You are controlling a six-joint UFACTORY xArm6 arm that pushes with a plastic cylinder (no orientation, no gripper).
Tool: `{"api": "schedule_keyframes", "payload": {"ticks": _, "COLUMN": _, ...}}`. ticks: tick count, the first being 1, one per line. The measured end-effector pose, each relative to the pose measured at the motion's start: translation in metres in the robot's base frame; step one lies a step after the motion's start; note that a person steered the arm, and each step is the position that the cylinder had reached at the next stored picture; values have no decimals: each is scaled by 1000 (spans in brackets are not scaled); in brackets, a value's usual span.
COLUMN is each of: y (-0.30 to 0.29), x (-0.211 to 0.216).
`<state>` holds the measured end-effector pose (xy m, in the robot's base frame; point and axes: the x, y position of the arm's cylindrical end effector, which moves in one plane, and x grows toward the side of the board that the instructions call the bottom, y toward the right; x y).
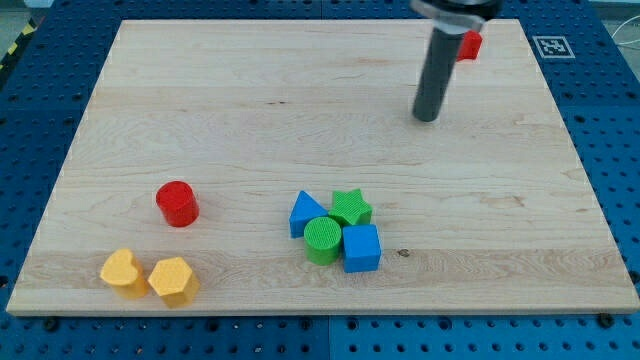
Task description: Nudge red circle slightly right
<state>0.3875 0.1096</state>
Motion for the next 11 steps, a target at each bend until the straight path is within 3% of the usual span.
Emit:
{"api": "schedule_keyframes", "payload": {"ticks": 3, "y": -141, "x": 0}}
{"api": "schedule_keyframes", "payload": {"ticks": 7, "y": -294, "x": 89}}
{"api": "schedule_keyframes", "payload": {"ticks": 11, "y": -293, "x": 153}}
